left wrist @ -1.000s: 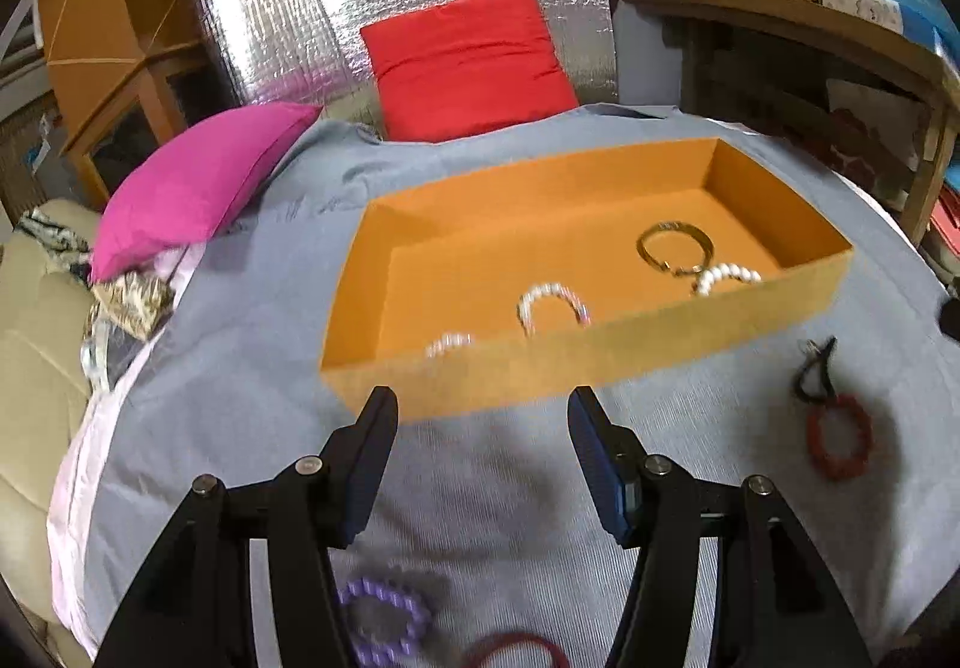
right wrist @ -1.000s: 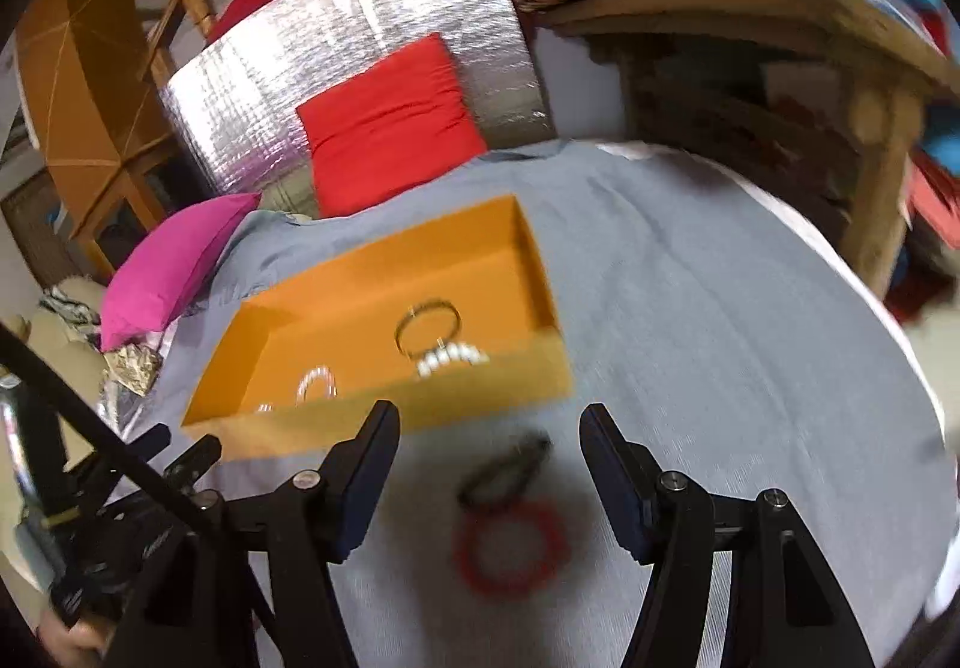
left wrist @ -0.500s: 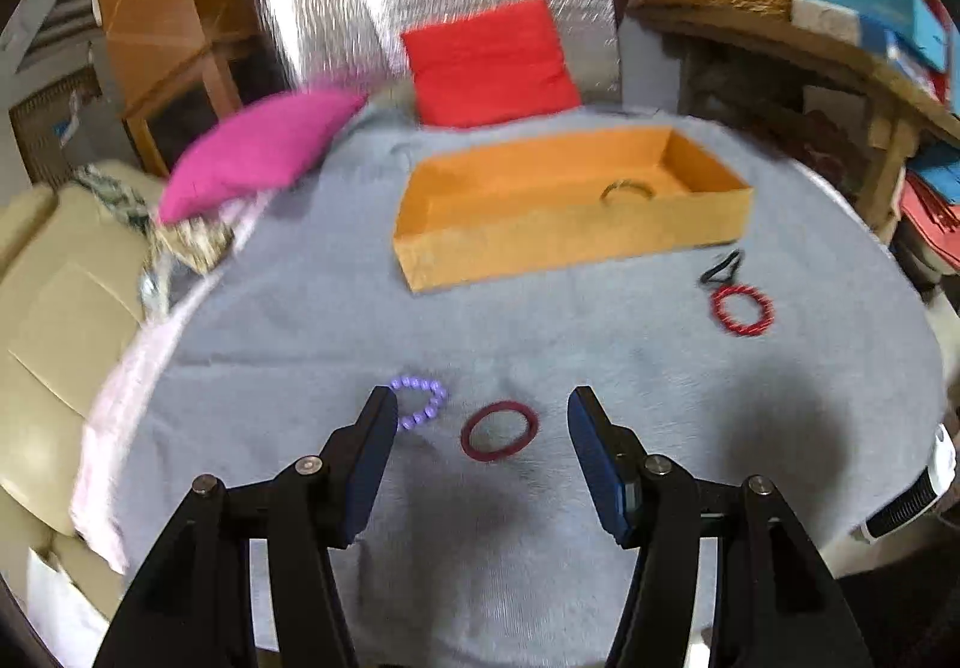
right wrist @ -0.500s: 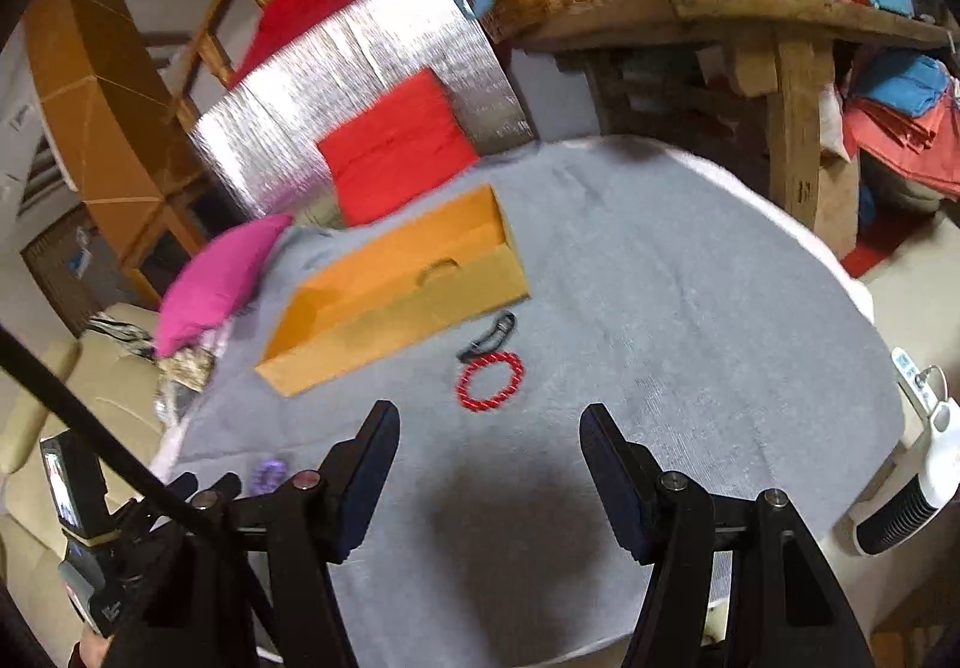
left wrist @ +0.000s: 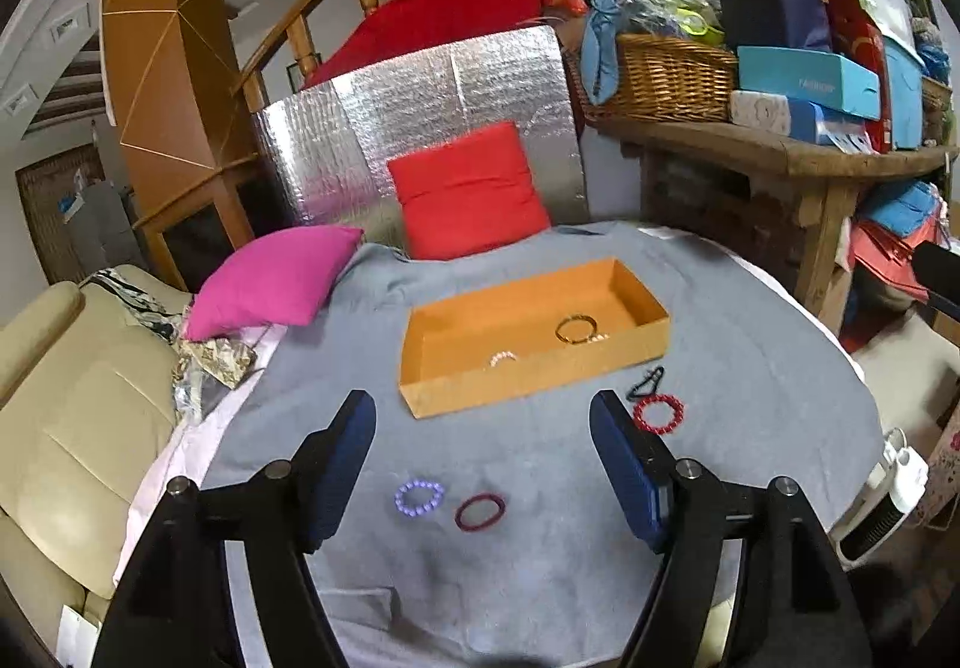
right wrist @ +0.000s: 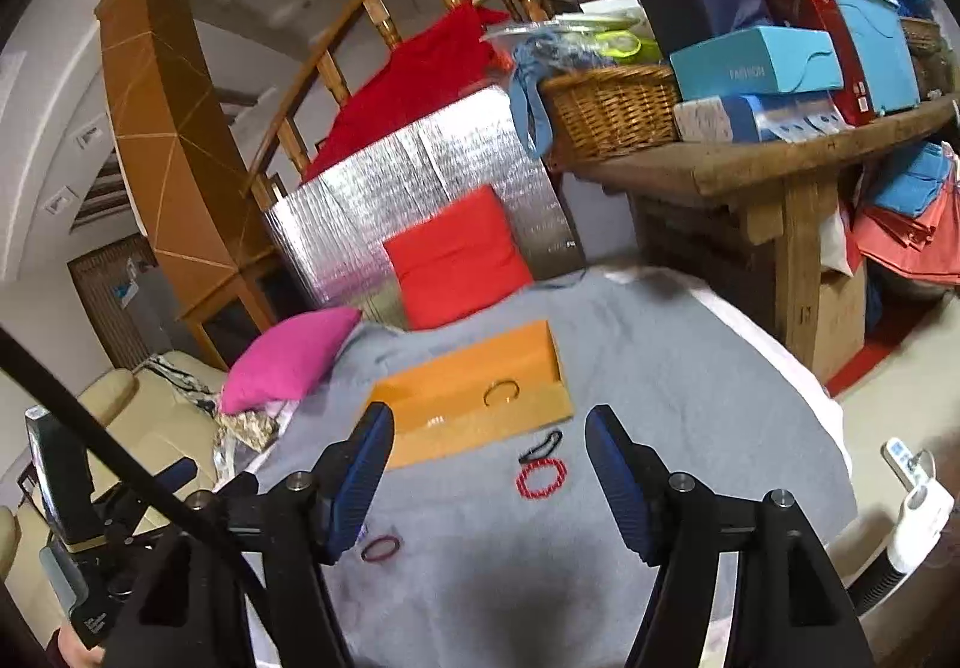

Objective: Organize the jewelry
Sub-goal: 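Withdraw both tools from the box back over the table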

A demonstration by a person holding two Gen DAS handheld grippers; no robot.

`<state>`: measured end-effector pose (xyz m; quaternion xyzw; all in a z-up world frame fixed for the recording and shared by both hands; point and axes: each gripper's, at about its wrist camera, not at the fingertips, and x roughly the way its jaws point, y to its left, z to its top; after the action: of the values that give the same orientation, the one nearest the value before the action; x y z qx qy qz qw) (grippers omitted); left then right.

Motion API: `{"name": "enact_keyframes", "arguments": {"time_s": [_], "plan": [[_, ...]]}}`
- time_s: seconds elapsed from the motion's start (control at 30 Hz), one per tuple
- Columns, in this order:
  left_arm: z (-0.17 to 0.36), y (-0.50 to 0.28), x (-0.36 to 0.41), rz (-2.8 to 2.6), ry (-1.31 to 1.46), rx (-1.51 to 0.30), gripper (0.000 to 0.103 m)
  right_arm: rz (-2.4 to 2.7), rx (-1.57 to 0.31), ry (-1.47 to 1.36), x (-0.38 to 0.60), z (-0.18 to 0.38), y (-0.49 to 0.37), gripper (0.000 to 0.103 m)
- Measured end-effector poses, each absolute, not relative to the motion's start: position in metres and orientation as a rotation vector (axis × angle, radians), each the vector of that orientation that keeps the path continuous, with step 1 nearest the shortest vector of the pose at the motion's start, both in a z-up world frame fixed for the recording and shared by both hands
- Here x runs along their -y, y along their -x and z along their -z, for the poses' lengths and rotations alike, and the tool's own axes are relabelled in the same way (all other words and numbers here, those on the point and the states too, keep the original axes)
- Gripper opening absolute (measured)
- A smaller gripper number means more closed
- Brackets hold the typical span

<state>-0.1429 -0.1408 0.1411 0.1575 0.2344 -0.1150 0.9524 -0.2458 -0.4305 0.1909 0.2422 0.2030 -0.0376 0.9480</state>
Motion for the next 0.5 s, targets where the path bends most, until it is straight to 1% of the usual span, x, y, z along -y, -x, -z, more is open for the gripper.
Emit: {"name": "enact_keyframes", "arguments": {"time_s": [0.1,0.3,0.5], "plan": [[-0.139,0.136,0.14,0.207,-0.34,-0.484,0.075,0.063,-0.396,-0.515,0.435,-0.192,0.241,0.07],[-0.12,0.128,0.121,0.132,-0.318,-0.529,0.075,0.022,-0.464,-0.496,0.433,-0.183,0.227,0.07],[-0.107,0.135,0.111,0.125,-0.258,-0.553,0.075,0.018,-0.431,-0.442,0.437,-0.2,0.253,0.07]]}}
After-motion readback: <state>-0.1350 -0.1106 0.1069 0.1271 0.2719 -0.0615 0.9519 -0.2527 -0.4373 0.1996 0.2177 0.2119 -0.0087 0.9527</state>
